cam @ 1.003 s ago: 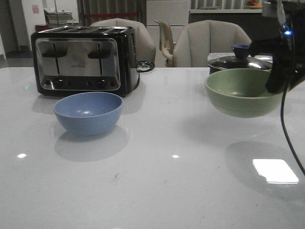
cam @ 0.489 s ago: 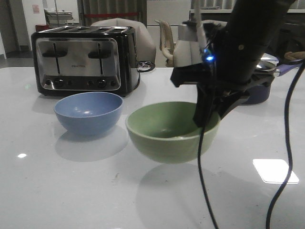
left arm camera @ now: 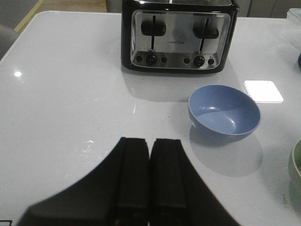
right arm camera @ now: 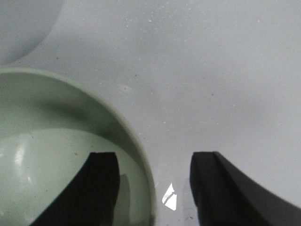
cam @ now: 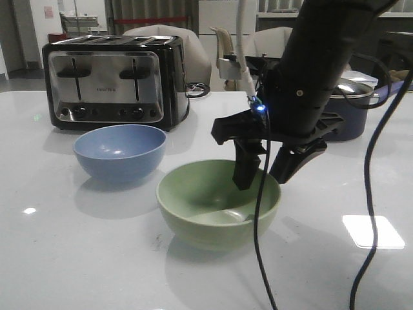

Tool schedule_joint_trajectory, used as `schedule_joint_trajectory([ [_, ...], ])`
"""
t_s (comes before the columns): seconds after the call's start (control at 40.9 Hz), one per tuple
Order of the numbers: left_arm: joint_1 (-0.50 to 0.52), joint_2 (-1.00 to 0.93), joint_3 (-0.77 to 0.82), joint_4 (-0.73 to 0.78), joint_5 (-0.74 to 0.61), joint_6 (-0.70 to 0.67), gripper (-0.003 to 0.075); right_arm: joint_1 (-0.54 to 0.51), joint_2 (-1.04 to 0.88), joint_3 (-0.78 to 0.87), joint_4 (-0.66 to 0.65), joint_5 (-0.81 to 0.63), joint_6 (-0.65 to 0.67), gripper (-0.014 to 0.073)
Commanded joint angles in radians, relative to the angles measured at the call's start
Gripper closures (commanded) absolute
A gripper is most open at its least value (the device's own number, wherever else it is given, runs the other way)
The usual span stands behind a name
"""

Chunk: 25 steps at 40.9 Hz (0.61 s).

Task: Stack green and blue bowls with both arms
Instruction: 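Slide the green bowl toward the table center and release it, then raise the right gripper away from the green bowl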

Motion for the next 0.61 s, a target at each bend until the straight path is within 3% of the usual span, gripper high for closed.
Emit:
schedule_joint_trajectory([
  [0.0, 0.000, 0.011, -0.029, -0.012, -0.084, -0.006, 0.0619, -0.002, -0.104, -0.031, -0.015, -0.013, -0.007, 0.0112],
  [0.269, 0.000, 0.011, -0.029, -0.012, -0.084, -0.006, 0.0619, -0.002, -0.364, 0.023, -0.037, 0.021, -0.019, 0.0112],
  [0.587, 0.000, 0.011, -0.029, -0.012, -0.084, -0.006, 0.0619, -0.002, -0.775, 0.247, -0.092, 0.087, -0.045, 0.0112],
])
